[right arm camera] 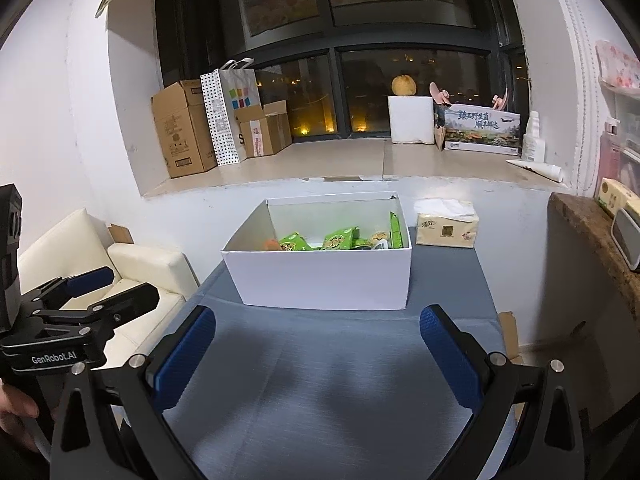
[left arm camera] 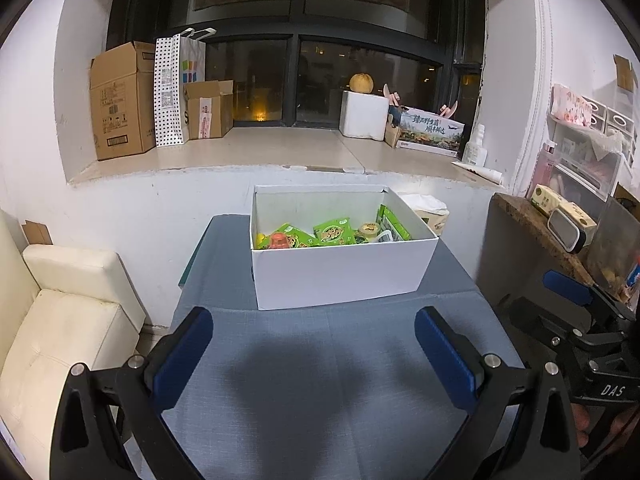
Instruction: Organize snacks
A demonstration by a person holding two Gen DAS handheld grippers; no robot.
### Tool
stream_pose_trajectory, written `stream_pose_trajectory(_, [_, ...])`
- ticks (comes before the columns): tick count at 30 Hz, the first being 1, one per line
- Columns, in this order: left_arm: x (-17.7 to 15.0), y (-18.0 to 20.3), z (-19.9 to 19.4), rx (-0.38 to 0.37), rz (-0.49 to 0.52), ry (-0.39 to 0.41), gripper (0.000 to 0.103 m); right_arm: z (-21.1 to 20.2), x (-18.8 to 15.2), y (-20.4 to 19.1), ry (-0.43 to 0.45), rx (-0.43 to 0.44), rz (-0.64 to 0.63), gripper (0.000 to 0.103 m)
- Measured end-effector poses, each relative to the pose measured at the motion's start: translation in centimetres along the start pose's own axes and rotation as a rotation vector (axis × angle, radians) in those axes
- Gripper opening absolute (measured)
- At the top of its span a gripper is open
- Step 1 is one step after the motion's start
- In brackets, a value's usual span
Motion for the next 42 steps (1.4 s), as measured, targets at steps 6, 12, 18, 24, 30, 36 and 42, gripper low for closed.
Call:
stream_pose_trajectory(6, [0.00, 0.03, 0.04, 0.005, 0.006, -0.002, 0.103, 0.05, -0.07, 0.02, -0.009, 0.004, 0.003, 0.103])
stream_pose_trajectory(12, [-0.05, 0.23, 0.21, 0.002, 0.013, -0.009, 0.103, -0.11, -0.14, -0.21, -0.008, 0.006, -0.008, 0.103])
stream_pose_trajectory(18, [-0.12, 0.42, 0.29, 0.003, 0.016, -0.013, 0.103, -0.01, -0.27, -0.34, -0.013, 0.006, -0.013, 0.103])
stream_pose_trajectory(24, [-0.16, 0.45, 0.24, 0.002, 0.018, -0.015, 0.103, 0.01, -0.26, -0.13, -0.017, 0.006, -0.007, 0.103])
stream_pose_trajectory(30, [-0.15, 0.41, 0.22, 0.005, 0.016, -0.014, 0.103, -0.08, -0.32, -0.37, -0.013, 0.012, -0.014, 0.103])
stream_pose_trajectory(36, [-0.19, 0.48, 0.21, 0.003, 0.018, -0.017, 0.103, 0.01, -0.34, -0.41, -0.015, 0.008, -0.015, 0.103])
stream_pose_trajectory(42, [-0.25, 0.62, 0.22, -0.001, 0.023, -0.019, 0.103, -0.07, -0.28, -0.30, -0.014, 0.011, -0.012, 0.103])
Point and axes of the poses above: each gripper's, at about its wrist camera, not at the fingertips, and z roughly the way its jaws point, y to its right, x to its top, the point moved 4 cm from there along z, roughly the way its jaws point, and after that the axes turned 11 degrees about z, right-handed, at the moved point
